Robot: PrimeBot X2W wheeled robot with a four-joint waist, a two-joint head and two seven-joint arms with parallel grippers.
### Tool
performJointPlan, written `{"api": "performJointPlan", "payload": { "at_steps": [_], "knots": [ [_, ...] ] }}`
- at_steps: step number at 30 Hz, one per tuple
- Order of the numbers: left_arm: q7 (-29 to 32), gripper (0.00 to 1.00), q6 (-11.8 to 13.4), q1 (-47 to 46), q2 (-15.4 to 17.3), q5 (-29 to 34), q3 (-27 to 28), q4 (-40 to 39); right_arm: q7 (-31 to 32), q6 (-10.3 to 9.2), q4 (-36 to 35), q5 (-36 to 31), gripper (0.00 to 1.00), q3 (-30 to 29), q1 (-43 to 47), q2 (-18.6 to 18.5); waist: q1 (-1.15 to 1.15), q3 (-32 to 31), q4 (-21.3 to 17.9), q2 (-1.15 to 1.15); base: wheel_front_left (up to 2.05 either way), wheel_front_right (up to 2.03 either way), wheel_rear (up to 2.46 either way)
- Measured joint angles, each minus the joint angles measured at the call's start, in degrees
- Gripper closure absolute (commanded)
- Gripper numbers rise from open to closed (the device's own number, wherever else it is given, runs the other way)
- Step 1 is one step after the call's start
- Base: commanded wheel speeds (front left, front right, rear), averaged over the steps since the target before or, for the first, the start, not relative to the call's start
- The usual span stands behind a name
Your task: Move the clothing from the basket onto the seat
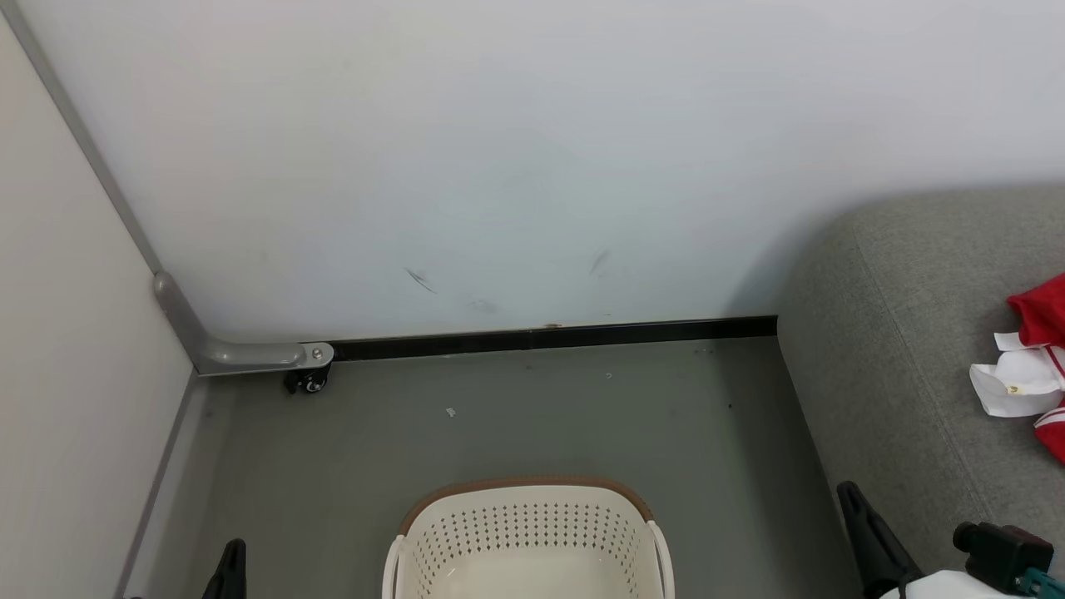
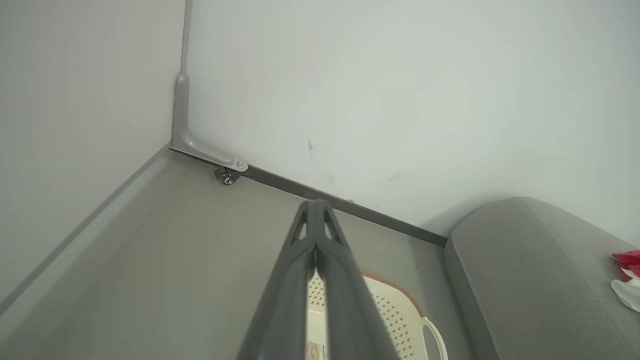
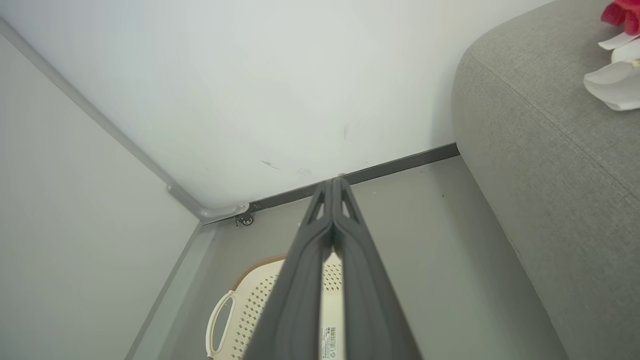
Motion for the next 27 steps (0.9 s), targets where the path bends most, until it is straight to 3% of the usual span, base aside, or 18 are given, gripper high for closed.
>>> {"api": "performJointPlan", "payload": {
  "at_steps": [5, 19, 27],
  "knots": [
    [1.2, 1.0, 0.0, -0.1, 0.0, -3.4, 0.4, 0.0, 1.1, 0.0, 0.1, 4.1, 1.0, -0.4, -0.2, 0.1, 0.15, 0.1, -0.1, 0.0, 0.0, 0.0, 0.0],
    [4.2, 1.0, 0.0, -1.6, -0.3, -13.3, 0.9, -0.2, 4.0, 0.0, 0.6, 16.1, 1.0, -1.7, -1.2, 0.2, 0.86, -0.2, -0.3, 0.0, 0.0, 0.0, 0.0],
    [6.0, 1.0, 0.0, -2.0, -0.4, -18.7, 1.1, -0.3, 5.4, 0.0, 1.1, 23.0, 1.0, -2.3, -1.7, 0.2, 0.97, -0.2, -0.4, 0.0, 0.0, 0.0, 0.0]
  ]
}}
